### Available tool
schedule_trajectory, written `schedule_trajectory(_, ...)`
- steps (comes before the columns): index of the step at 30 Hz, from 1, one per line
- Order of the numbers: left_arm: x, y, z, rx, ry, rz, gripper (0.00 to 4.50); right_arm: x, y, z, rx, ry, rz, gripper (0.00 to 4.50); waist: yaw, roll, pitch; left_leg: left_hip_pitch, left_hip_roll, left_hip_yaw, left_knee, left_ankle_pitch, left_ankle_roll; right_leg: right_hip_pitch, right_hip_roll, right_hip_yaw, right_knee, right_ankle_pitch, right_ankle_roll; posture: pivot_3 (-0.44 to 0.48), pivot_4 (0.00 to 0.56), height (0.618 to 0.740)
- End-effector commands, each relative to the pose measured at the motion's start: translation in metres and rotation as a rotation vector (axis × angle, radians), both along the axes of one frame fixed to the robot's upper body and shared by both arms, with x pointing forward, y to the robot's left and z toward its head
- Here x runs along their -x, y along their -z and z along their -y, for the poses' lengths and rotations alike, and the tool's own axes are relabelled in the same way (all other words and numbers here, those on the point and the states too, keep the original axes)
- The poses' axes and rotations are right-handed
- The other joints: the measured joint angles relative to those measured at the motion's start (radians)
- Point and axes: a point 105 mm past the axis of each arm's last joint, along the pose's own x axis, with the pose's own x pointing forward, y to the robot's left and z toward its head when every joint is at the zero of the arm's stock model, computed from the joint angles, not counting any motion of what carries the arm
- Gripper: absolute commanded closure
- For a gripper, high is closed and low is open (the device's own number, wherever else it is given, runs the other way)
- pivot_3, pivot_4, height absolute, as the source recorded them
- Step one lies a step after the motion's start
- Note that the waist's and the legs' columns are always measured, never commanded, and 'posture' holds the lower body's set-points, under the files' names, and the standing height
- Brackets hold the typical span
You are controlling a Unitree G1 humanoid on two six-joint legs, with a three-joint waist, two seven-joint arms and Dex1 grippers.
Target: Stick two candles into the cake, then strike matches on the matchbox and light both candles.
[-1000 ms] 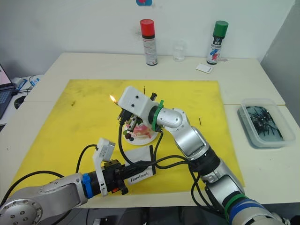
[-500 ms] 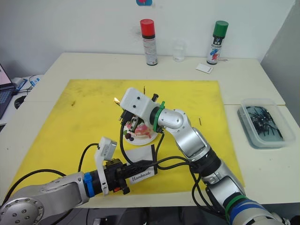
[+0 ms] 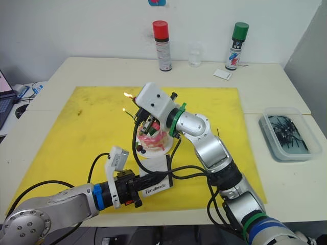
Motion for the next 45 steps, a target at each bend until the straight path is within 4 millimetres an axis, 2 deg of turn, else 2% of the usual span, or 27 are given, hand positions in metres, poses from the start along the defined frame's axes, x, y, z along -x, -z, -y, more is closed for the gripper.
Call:
schedule_trajectory(1,0.003,-0.004,0.005,0.016,0.041,0.016,4.5,0.025,-0.023,0.01,-0.115,-0.12,0.054,4.46,0.0,0.0,0.0,0.0,0.0,0.0,0.0,0.0,0.0,0.0,0.0,0.0,0.0,0.0,0.0,0.0,0.15,0.74)
schedule_trajectory(4,0.001,-0.004,0.005,0.017,0.046,0.019,4.5,0.03,-0.029,0.029,-0.135,-0.134,0.084,4.46,0.003,0.0,0.0,0.0,0.0,0.0,-0.001,0.0,0.0,0.0,0.0,-0.001,0.0,0.0,0.0,0.0,0.15,0.74)
schedule_trajectory(8,0.001,-0.003,0.005,0.015,0.054,0.015,4.5,0.018,-0.034,0.066,-0.108,-0.01,0.161,4.46,0.007,0.0,0.0,0.0,0.0,0.0,-0.001,0.0,0.0,0.001,0.0,0.0,0.0,0.0,0.0,0.0,0.15,0.74)
schedule_trajectory(12,0.001,-0.003,0.006,0.021,0.068,0.014,4.5,0.002,-0.018,0.089,-0.023,0.115,0.158,4.46,0.008,0.0,0.0,0.001,0.0,0.001,0.0,0.0,0.0,0.001,0.0,0.0,0.0,0.0,0.0,0.0,0.15,0.74)
schedule_trajectory(16,-0.001,-0.004,0.009,0.026,0.082,0.021,4.5,-0.005,-0.009,0.086,0.012,0.144,0.128,4.46,0.004,0.0,0.0,0.001,0.0,0.003,-0.001,0.0,0.0,0.0,0.001,0.001,0.0,-0.001,-0.001,0.0,0.15,0.74)
schedule_trajectory(26,0.003,-0.004,0.01,0.025,0.088,0.021,4.5,0.0,-0.002,0.066,0.053,0.106,0.109,4.46,0.008,0.0,0.0,0.001,0.0,0.002,-0.001,0.0,0.0,0.0,0.0,0.001,0.0,-0.001,0.0,0.0,0.15,0.74)
schedule_trajectory(28,0.004,-0.003,0.01,0.024,0.083,0.019,4.5,-0.001,-0.004,0.068,0.043,0.118,0.114,4.46,0.008,0.0,0.0,0.001,0.0,0.002,-0.001,0.0,0.0,0.0,0.0,0.001,0.0,-0.001,0.0,0.0,0.15,0.74)
schedule_trajectory(30,0.006,-0.002,0.009,0.021,0.079,0.015,4.5,-0.004,-0.012,0.079,0.0,0.167,0.129,4.46,0.008,0.0,0.0,0.001,0.0,0.002,-0.001,0.0,0.0,0.0,0.0,0.0,0.0,-0.001,0.0,0.0,0.15,0.74)
schedule_trajectory(33,0.01,0.0,0.006,0.012,0.079,0.006,4.5,-0.001,-0.028,0.104,-0.094,0.236,0.152,4.46,0.008,0.0,0.0,0.001,0.0,0.002,-0.001,0.0,0.0,0.0,0.0,0.0,0.0,-0.001,0.0,0.0,0.15,0.74)
schedule_trajectory(36,0.016,0.003,-0.001,-0.008,0.092,-0.009,4.5,0.031,-0.052,0.153,-0.126,0.251,0.235,4.46,0.016,0.0,0.0,0.0,0.0,0.0,-0.001,0.0,0.0,0.001,-0.001,0.0,0.0,-0.001,0.001,0.0,0.15,0.74)
schedule_trajectory(38,0.017,0.004,-0.003,-0.013,0.094,-0.009,4.5,0.034,-0.054,0.181,-0.094,0.346,0.257,4.46,0.021,0.0,0.0,-0.001,0.0,-0.001,-0.002,0.0,0.0,0.002,-0.005,-0.001,0.0,-0.004,0.002,0.0,0.15,0.74)
schedule_trajectory(39,0.016,0.004,-0.003,-0.012,0.094,-0.007,4.5,0.027,-0.051,0.2,-0.081,0.45,0.242,4.46,0.019,0.0,0.0,0.0,-0.001,0.0,-0.003,0.0,0.0,0.002,-0.006,-0.001,0.0,-0.004,0.003,0.0,0.15,0.74)
schedule_trajectory(40,0.014,0.003,-0.003,-0.007,0.091,-0.002,4.5,0.015,-0.043,0.224,-0.076,0.584,0.197,4.46,0.015,0.0,0.0,0.0,-0.001,0.001,-0.003,0.0,0.0,0.002,-0.006,0.0,0.0,-0.005,0.004,0.0,0.15,0.74)
schedule_trajectory(41,0.012,0.001,-0.001,0.005,0.092,0.003,4.5,-0.001,-0.028,0.258,-0.107,0.776,0.1,4.46,0.014,0.0,0.0,0.001,-0.001,0.002,-0.002,0.0,0.0,0.002,-0.006,0.0,0.0,-0.005,0.004,0.0,0.15,0.74)
schedule_trajectory(42,0.011,0.001,0.002,0.017,0.097,0.006,4.5,-0.012,-0.004,0.292,-0.101,0.969,-0.009,4.46,0.012,-0.002,-0.001,0.001,-0.001,0.002,-0.002,0.0,0.0,0.002,-0.006,0.0,0.0,-0.005,0.004,0.0,0.15,0.74)
schedule_trajectory(43,0.01,0.001,0.007,0.028,0.105,0.009,4.5,-0.017,0.016,0.316,-0.131,1.099,-0.104,4.46,0.012,-0.003,-0.002,0.002,-0.002,0.003,-0.001,0.0,0.0,0.003,-0.006,0.0,0.0,-0.005,0.004,0.0,0.15,0.74)
schedule_trajectory(44,0.011,0.001,0.011,0.038,0.114,0.006,4.5,-0.018,0.031,0.333,-0.163,1.205,-0.178,4.46,0.011,-0.003,-0.002,0.002,-0.002,0.004,-0.001,0.0,0.0,0.003,-0.006,0.001,0.0,-0.005,0.002,0.0,0.15,0.74)
schedule_trajectory(45,0.013,0.002,0.013,0.043,0.123,0.002,4.5,-0.019,0.042,0.339,-0.176,1.243,-0.234,4.46,0.01,-0.003,-0.002,0.002,-0.002,0.004,0.0,0.001,0.0,0.003,-0.006,0.002,0.0,-0.005,0.002,0.0,0.15,0.74)
